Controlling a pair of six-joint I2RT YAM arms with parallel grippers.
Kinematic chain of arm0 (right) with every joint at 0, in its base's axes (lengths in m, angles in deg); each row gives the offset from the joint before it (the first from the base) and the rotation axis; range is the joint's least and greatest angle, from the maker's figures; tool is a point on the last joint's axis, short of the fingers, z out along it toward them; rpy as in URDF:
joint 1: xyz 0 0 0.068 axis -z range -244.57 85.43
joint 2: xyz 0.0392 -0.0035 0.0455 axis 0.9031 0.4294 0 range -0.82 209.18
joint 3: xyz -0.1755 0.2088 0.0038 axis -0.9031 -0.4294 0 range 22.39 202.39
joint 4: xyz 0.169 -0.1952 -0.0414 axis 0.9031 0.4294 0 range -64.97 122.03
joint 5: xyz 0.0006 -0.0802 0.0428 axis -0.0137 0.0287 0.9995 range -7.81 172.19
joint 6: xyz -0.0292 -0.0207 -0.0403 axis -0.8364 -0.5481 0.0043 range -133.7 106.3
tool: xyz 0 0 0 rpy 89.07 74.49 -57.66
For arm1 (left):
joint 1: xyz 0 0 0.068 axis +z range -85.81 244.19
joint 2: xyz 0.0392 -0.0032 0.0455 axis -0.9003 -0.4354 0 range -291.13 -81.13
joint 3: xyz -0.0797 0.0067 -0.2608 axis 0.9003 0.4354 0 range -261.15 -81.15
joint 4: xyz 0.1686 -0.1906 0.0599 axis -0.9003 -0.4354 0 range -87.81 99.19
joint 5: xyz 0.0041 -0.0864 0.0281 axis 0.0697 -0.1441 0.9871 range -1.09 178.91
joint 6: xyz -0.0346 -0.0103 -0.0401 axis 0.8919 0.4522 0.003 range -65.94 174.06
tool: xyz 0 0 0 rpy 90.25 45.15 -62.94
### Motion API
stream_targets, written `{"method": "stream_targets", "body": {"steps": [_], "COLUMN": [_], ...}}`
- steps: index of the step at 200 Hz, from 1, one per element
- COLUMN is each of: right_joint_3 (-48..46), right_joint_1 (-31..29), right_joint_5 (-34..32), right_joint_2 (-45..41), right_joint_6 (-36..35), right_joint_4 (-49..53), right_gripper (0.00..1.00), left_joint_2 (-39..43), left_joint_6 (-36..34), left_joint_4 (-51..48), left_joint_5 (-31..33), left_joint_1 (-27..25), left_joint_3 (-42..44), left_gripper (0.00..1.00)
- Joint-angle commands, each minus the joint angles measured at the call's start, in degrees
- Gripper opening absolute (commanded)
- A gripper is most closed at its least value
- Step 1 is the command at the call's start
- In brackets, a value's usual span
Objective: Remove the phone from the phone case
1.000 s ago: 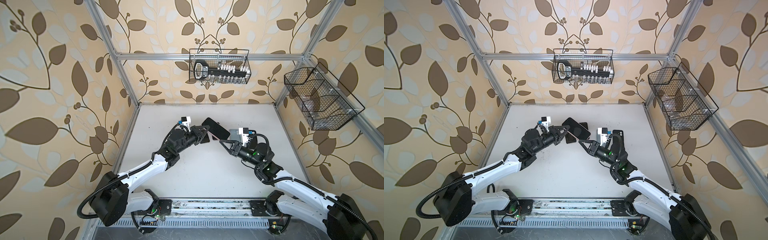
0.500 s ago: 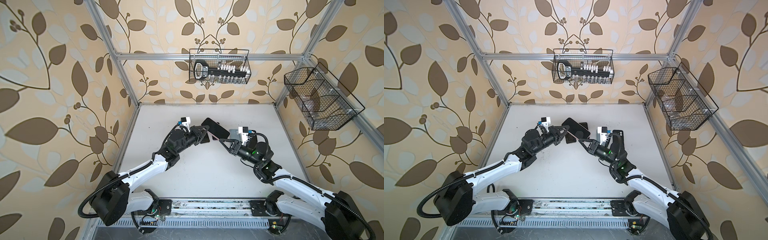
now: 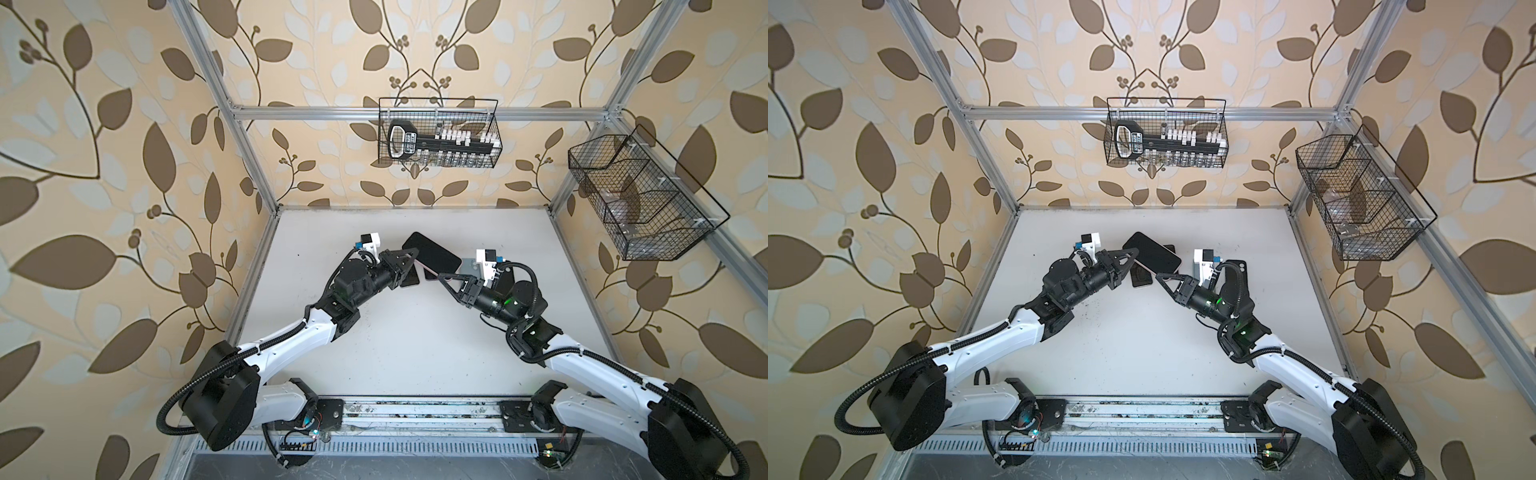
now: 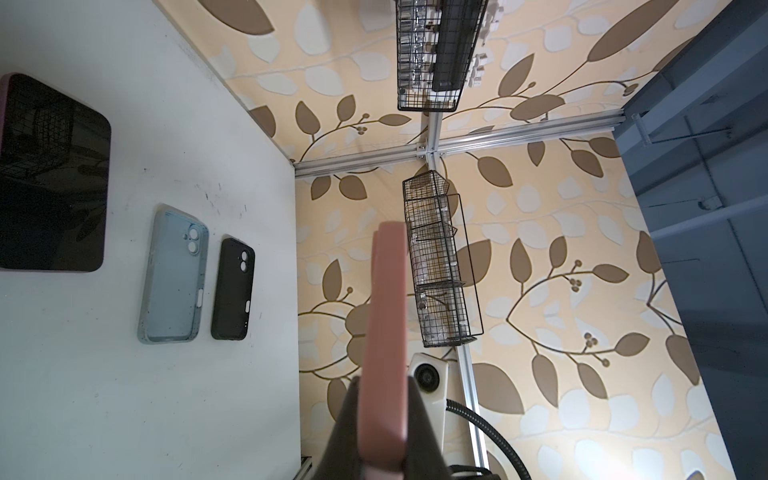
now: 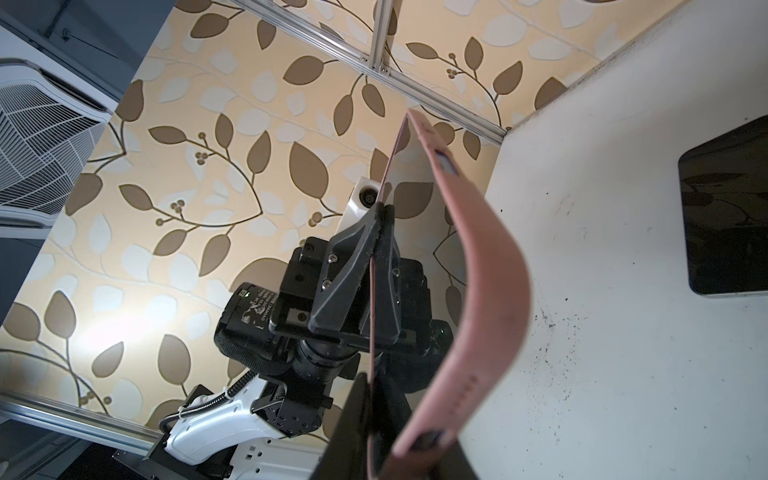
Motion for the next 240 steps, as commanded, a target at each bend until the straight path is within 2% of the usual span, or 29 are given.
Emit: {"method": "stream_targets", "body": {"steps": [1,49,88,177,240], "right_joint_3": [3.6,4.5,3.5,-0.9,-5.2], "right_joint_1": [-1.3,-1.7,-2.0,-1.2,-1.1], "right_joint_5": [0.2,-1.5,-3.3,-6.2,-9.6], "right_joint_2": [0.6,1.1,-0.1,-1.3,-2.6], "right_joint_6": [-10.6,-24.5,-32.5,-37.6,-41.1], "right_joint_4": [6.3,12.3,14.5,13.8,12.4], "right_gripper": [0.12,0.09,0.07,0.03,0.02], "left_joint_2": [0.6,2.6,4.1,5.5,5.5], "left_joint_6": [2.0,5.4,7.6,14.8,15.3], "left_joint_4": [0.4,-6.6,-11.0,-9.5,-10.2], "left_joint_5": [0.4,2.5,2.5,0.9,0.6], "left_joint_1": [-0.8,-0.9,-0.8,-0.9,-0.8], "left_joint_3": [-2.2,-4.3,-6.3,-6.1,-8.8], "left_gripper": [0.0,0.0,0.0,0.0,0.0]}}
